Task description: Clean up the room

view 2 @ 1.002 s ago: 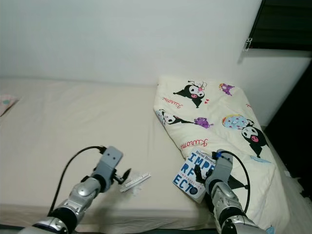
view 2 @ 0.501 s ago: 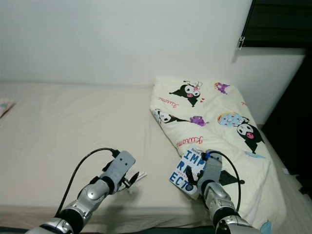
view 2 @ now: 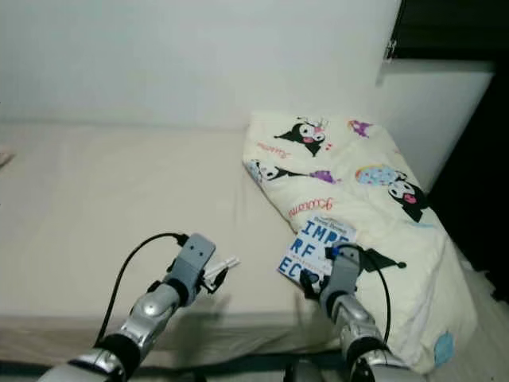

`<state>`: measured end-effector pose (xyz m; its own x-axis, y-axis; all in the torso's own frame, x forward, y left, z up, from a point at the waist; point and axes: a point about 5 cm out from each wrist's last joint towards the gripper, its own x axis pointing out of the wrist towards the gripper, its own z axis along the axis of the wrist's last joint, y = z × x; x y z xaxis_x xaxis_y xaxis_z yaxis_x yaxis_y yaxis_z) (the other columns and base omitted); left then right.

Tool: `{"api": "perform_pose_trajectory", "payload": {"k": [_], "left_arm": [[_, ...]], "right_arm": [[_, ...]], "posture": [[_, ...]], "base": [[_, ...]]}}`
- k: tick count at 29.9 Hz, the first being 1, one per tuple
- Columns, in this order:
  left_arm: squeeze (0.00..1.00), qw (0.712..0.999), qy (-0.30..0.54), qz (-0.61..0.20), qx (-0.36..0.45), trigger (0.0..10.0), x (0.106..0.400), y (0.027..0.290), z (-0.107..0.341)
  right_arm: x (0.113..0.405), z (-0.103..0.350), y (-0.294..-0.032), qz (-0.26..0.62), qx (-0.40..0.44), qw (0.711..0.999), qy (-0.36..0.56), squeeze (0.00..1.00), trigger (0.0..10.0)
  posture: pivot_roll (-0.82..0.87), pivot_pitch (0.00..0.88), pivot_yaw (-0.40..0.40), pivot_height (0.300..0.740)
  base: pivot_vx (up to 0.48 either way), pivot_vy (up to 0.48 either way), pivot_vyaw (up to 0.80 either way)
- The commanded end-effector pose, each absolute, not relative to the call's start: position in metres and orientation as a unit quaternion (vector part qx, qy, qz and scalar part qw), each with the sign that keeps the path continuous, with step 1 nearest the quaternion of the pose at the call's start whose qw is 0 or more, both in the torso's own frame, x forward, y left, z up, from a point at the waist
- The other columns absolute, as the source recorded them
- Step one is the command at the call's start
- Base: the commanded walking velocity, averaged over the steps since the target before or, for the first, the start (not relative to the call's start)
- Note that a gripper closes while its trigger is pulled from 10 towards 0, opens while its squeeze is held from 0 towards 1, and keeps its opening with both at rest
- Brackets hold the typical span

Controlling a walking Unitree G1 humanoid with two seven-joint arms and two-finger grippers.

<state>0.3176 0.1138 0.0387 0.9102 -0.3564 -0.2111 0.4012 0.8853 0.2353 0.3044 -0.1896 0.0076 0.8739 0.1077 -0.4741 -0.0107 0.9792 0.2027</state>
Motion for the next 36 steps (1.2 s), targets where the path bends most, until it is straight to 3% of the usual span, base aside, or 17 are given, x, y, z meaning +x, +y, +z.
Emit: {"api": "perform_pose_trajectory", "payload": {"k": [1, 10, 16, 24, 31, 34, 35, 36], "left_arm": [[0.0, 0.968, 0.077, -0.199, 0.131, 10.0, 0.321, 0.111, 0.043], [0.0, 0.963, 0.062, -0.206, 0.163, 10.0, 0.337, 0.111, 0.061], [0.0, 0.966, 0.069, -0.176, 0.175, 10.0, 0.345, 0.116, 0.066], [0.0, 0.975, 0.124, -0.092, 0.16, 10.0, 0.352, 0.147, 0.066], [0.0, 0.976, 0.135, -0.063, 0.159, 10.0, 0.351, 0.158, 0.064], [0.0, 0.979, 0.143, 0.005, 0.147, 10.0, 0.35, 0.181, 0.064], [0.0, 0.976, 0.142, 0.06, 0.156, 10.0, 0.349, 0.201, 0.067], [0.0, 0.976, 0.142, 0.06, 0.156, 10.0, 0.349, 0.201, 0.067]], "right_arm": [[0.313, 0.017, -0.188, 0.038, 0.1, 0.969, 0.223, 0.0, 10.0], [0.316, 0.026, -0.185, 0.06, 0.102, 0.975, 0.188, 0.0, 10.0], [0.314, 0.03, -0.187, 0.064, 0.104, 0.979, 0.164, 0.0, 10.0], [0.306, 0.052, -0.19, 0.066, 0.114, 0.987, 0.097, 0.0, 10.0], [0.306, 0.068, -0.191, 0.068, 0.125, 0.988, 0.061, 0.0, 10.0], [0.305, 0.085, -0.192, 0.074, 0.127, 0.989, 0.032, 0.0, 10.0], [0.302, 0.092, -0.193, 0.077, 0.126, 0.989, 0.025, 0.0, 10.0], [0.302, 0.092, -0.193, 0.077, 0.126, 0.989, 0.025, 0.0, 10.0]], "posture": [[-0.13, 0.0, -0.029, 0.575], [-0.2, 0.0, 0.001, 0.53], [-0.24, 0.063, 0.016, 0.51], [-0.3, 0.156, 0.02, 0.481], [-0.31, 0.177, 0.018, 0.477], [-0.31, 0.205, 0.011, 0.477], [-0.31, 0.207, 0.01, 0.477], [-0.31, 0.207, 0.01, 0.477]], "base": [[0.0, 0.0, 0.0], [0.0, 0.0, 0.0], [0.0, 0.0, 0.0], [0.0, 0.0, 0.0], [0.0, 0.0, 0.0], [0.0, 0.0, 0.0], [0.0, 0.0, 0.0], [0.0, 0.0, 0.0]]}}
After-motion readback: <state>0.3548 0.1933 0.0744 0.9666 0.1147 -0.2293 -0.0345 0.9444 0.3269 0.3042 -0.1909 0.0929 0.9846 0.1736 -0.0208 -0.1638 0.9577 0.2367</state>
